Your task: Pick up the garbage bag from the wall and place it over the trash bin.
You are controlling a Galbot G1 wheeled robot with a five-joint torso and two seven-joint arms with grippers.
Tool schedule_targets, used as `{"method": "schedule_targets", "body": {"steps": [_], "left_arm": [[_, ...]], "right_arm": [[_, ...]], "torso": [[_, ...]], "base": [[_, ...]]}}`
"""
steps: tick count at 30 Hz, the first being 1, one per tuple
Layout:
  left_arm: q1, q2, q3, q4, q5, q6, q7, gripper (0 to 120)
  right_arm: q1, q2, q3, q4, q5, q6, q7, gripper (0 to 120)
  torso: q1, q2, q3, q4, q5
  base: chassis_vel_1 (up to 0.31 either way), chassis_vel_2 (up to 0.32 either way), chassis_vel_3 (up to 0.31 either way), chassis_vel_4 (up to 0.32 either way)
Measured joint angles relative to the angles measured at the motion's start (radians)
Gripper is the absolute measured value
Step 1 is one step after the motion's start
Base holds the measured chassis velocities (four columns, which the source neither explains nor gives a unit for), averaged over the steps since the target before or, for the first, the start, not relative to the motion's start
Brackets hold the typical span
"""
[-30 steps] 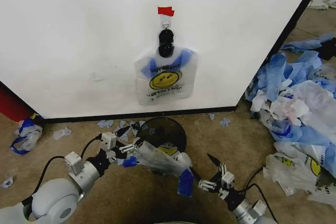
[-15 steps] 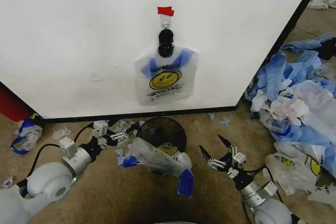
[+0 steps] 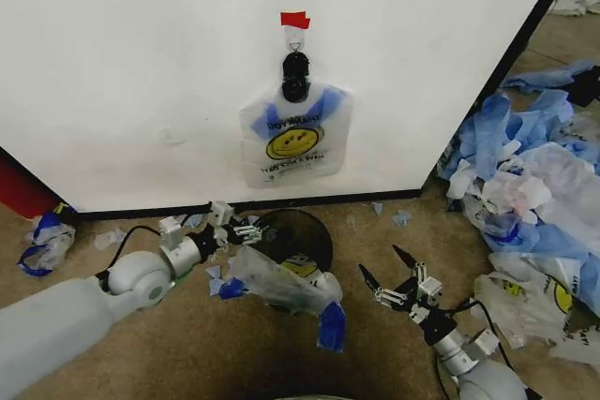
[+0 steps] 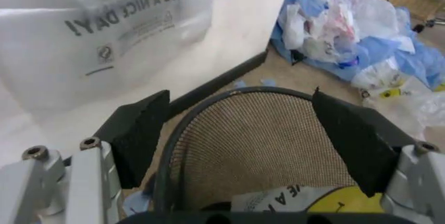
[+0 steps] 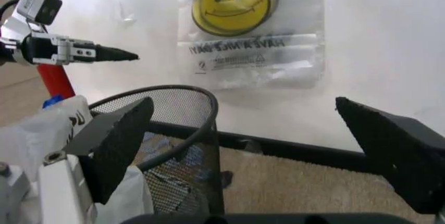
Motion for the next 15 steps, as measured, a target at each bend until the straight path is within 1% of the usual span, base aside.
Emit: {"method": "schedule_targets", "body": {"steps": [2,4,5,6,8,9,12,15], "left_arm": [[-0.012,0.001,0.013,0.001,-0.005,0.000,0.003,80],[-0.054,0.004,0.057,0.008,-0.020,-0.001,0.012,80],[-0.105,0.006,0.116,0.018,-0.031,-0.002,0.025,80],[-0.162,0.005,0.183,0.036,-0.040,-0.007,0.047,77],[-0.221,-0.004,0.245,0.057,-0.055,-0.010,0.063,74],[-0.221,-0.004,0.245,0.057,-0.055,-0.010,0.063,74],[-0.313,-0.027,0.339,0.122,-0.067,-0.015,0.110,65],[-0.366,-0.037,0.394,0.175,-0.067,-0.017,0.157,64]], "right_arm": [[0.000,0.001,0.000,0.000,0.000,0.000,0.000,98],[0.001,0.004,0.000,-0.002,-0.001,0.000,0.001,98],[0.003,0.006,-0.001,-0.005,-0.002,0.000,0.001,97],[0.005,0.009,-0.002,-0.007,-0.002,0.000,0.001,97],[0.007,0.012,-0.003,-0.007,-0.003,0.000,0.002,97],[0.007,0.012,-0.003,-0.007,-0.003,0.000,0.002,97],[0.001,0.012,-0.002,-0.005,-0.004,0.000,0.002,97],[-0.008,0.010,0.003,-0.002,-0.006,0.002,0.002,97]], "torso": [[0.000,0.000,0.000,0.0001,0.0003],[0.000,0.000,0.000,-0.0001,-0.0004],[0.000,0.000,0.000,-0.0006,-0.0003],[0.000,0.000,0.000,-0.0004,0.0003],[0.000,0.000,0.000,-0.0003,-0.0006],[0.000,0.000,0.000,-0.0003,-0.0006],[0.000,0.000,0.000,-0.0008,-0.0003],[0.000,0.000,0.000,-0.0005,-0.0001]], "base": [[0.000,0.000,0.000,0.000],[0.000,0.000,0.000,0.000],[0.000,0.000,0.000,0.000],[0.000,0.000,0.000,0.000],[0.000,0.000,0.000,0.000],[0.000,0.000,0.000,0.000],[0.000,0.000,0.000,0.000],[0.000,0.000,0.000,0.000]]}}
